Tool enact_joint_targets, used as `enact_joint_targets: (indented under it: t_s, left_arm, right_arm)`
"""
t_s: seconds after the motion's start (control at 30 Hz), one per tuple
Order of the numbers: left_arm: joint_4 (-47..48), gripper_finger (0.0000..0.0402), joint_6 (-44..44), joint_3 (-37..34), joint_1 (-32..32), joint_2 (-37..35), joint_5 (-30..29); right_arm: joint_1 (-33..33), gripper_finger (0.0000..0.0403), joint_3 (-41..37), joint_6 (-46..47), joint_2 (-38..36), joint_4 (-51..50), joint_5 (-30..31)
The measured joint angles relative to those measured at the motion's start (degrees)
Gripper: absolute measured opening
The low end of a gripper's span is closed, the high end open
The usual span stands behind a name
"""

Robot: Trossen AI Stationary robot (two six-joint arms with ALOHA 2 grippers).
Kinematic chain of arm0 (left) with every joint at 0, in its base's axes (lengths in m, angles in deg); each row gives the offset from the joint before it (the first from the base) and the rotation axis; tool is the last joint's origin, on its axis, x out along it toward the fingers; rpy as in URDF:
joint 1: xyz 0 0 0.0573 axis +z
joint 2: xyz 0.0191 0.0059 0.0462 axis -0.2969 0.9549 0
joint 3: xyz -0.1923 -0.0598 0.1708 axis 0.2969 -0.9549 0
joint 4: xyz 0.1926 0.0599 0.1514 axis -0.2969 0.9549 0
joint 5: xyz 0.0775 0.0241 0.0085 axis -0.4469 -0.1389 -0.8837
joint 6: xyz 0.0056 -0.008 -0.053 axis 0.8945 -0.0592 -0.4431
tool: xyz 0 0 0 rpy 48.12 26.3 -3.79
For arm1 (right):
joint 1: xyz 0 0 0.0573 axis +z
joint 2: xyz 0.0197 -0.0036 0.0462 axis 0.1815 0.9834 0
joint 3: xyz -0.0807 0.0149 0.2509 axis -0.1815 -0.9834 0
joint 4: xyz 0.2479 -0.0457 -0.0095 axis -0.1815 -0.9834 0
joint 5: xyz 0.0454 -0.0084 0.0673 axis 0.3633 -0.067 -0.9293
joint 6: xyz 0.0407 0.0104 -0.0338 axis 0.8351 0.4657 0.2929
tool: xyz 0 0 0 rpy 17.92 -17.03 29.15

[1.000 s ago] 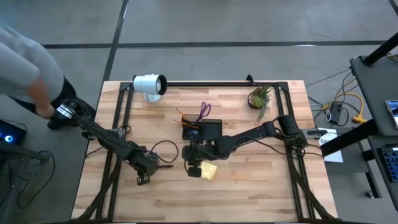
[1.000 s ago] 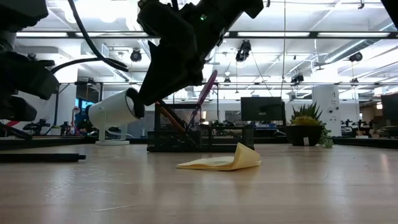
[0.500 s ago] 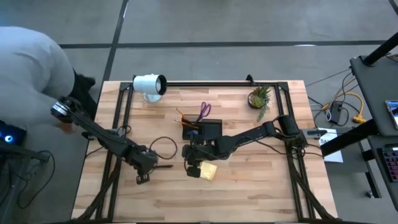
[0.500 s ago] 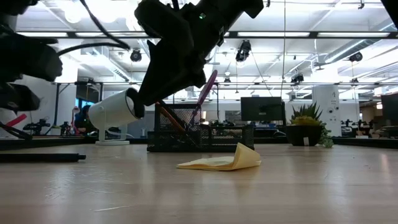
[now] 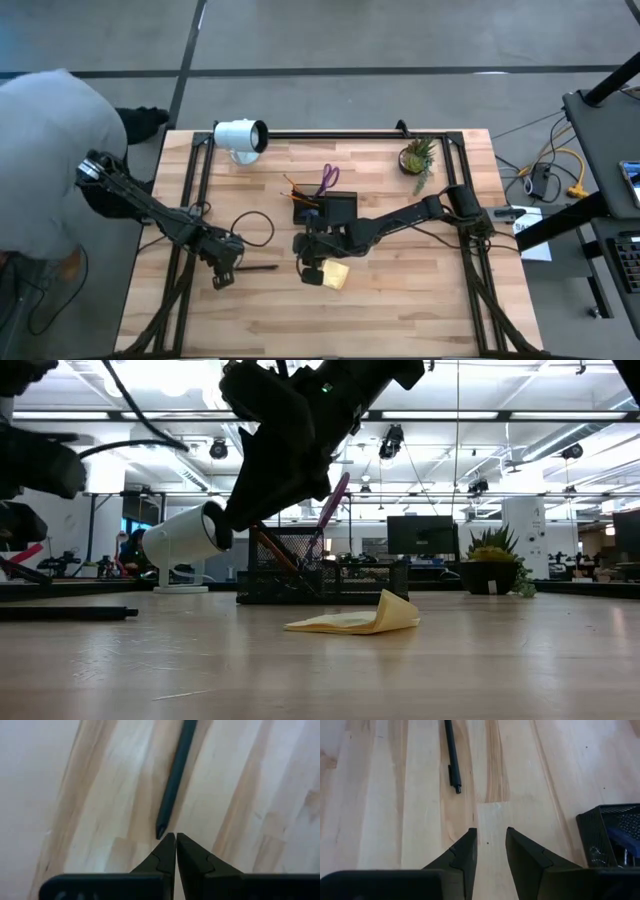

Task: Pick and place office supplies into organizer
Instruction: Put the black pen into the black desk organizer

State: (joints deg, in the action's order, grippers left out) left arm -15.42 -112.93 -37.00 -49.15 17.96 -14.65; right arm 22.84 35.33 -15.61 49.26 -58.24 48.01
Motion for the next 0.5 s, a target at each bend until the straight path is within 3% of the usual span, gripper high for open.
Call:
enact_joint_targets:
  t_s: [0.5]
  left_arm:
    - [-5.08,0.0,0.39,-2.1,-0.02,6.39,1.34]
  right_arm:
    - [-0.28,0.0096,-0.31,-5.24,0.07,0.01,0.19]
